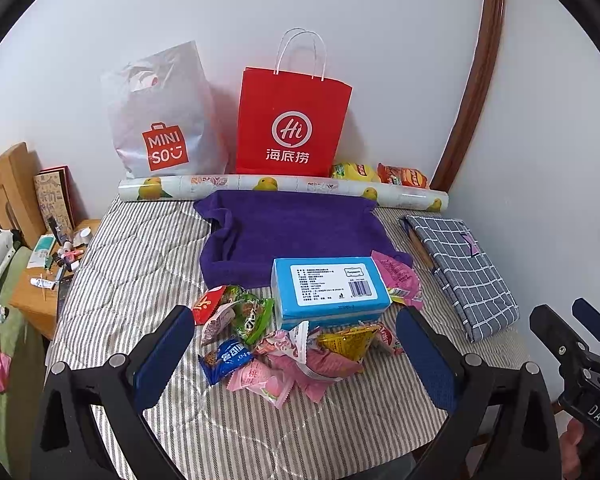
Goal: Organize snacks
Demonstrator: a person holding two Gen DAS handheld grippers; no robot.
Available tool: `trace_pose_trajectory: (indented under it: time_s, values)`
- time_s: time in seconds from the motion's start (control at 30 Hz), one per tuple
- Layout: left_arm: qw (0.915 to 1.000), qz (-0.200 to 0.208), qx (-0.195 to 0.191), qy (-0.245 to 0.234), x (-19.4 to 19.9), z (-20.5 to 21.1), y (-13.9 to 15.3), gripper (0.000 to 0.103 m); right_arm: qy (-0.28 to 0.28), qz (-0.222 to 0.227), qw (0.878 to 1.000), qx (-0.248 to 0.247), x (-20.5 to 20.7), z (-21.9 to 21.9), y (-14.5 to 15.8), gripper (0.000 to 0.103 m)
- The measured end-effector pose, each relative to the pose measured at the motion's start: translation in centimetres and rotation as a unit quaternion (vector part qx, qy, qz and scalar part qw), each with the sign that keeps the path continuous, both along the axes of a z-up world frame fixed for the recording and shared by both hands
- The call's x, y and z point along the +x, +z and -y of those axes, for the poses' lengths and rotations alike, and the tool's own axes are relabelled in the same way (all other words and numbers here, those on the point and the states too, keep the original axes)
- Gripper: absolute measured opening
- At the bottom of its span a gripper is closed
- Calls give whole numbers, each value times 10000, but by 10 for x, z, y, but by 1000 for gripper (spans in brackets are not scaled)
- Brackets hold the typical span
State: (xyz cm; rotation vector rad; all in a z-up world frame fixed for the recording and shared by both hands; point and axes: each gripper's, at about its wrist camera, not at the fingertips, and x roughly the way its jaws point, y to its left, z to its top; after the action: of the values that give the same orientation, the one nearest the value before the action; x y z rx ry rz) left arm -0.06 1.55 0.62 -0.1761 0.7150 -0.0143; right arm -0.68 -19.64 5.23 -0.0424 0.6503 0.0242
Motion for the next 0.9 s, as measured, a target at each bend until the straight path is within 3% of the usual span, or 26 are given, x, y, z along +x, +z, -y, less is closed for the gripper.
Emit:
trace_pose_trajectory:
  time_s: [0.63,0.9]
  values:
    - [9999,18,136,-70,-1,2,-4,101,75,-32,9999,86,3,-2,-8,103]
    - [9998,-153,58,-72,12,-7,-19,101,166,-204,9995,169,18,4,-29,103]
